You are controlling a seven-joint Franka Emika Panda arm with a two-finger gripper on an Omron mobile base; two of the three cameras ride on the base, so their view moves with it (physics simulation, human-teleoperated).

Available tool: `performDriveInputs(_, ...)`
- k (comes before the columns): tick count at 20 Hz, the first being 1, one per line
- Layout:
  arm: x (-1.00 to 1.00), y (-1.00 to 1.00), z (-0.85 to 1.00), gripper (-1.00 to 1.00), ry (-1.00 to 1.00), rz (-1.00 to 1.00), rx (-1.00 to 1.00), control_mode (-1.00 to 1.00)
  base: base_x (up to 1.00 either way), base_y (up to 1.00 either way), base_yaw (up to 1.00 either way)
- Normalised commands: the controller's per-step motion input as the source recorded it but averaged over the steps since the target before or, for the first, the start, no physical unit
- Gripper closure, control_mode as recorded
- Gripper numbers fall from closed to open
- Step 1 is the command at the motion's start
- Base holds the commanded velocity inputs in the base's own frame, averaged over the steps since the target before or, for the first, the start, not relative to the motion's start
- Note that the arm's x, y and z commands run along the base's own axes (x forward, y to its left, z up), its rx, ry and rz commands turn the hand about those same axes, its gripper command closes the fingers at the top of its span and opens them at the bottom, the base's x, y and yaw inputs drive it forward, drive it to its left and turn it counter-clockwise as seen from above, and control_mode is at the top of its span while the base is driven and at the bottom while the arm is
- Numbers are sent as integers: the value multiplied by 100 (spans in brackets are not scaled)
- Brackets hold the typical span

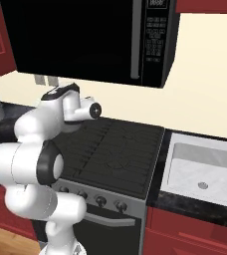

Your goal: Pick the kettle from the cabinet and place it on a stove burner. Then pick the pot from the counter and place it on another stove burner. Finally, turn both burners on.

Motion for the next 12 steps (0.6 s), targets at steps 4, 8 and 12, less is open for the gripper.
performDriveInputs(4,26,5,-12,100,0,0,0,-100,0,0,0)
performDriveInputs(8,27,2,-9,100,0,0,0,-100,0,0,0)
performDriveInputs(12,28,4,-10,100,0,0,0,-100,0,0,0)
